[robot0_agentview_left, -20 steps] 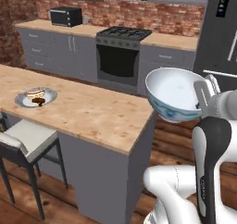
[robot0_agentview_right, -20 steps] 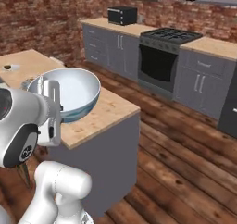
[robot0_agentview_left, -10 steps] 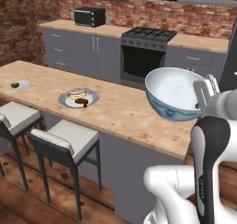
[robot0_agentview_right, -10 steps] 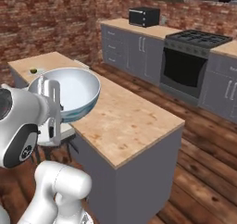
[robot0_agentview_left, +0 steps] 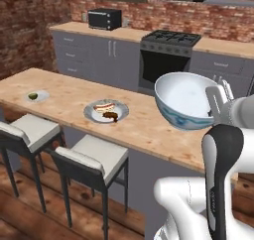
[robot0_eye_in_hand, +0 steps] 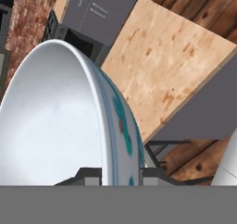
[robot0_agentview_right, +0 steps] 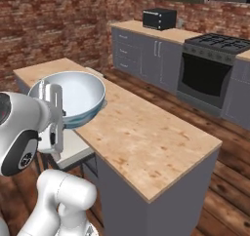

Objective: Take the smaller bowl and place it next to the appetizer plate on the dining counter , and place the larger bowl next to the plate with cooked food.

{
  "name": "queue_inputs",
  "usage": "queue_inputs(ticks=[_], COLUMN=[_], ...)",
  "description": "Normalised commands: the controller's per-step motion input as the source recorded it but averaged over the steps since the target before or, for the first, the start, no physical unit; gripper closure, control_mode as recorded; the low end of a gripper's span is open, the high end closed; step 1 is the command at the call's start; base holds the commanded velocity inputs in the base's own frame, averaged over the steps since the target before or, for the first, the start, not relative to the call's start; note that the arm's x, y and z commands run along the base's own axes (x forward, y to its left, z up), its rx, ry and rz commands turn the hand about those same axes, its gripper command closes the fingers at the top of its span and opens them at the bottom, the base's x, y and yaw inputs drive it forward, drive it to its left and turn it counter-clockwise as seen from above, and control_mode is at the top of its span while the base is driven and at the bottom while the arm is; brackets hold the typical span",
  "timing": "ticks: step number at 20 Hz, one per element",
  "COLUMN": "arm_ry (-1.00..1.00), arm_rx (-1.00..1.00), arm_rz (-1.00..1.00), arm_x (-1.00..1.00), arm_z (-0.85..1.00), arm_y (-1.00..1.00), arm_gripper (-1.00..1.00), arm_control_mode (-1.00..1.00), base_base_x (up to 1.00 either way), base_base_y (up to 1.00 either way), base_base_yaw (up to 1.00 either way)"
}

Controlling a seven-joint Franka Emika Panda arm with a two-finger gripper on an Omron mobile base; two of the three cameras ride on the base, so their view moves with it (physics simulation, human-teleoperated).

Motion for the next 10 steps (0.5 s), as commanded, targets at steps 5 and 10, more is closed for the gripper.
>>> queue_inputs(ticks=[5, 10], arm_ry=[0.0, 0.0], arm_rx=[0.0, 0.0], arm_rz=[0.0, 0.0], arm_x=[0.0, 0.0], arm_z=[0.0, 0.0], arm_y=[0.0, 0.0], arm_gripper=[1.0, 1.0], arm_control_mode=[1.0, 1.0], base_base_x=[0.54, 0.77], base_base_y=[0.17, 0.15], base_base_yaw=[0.0, -0.03])
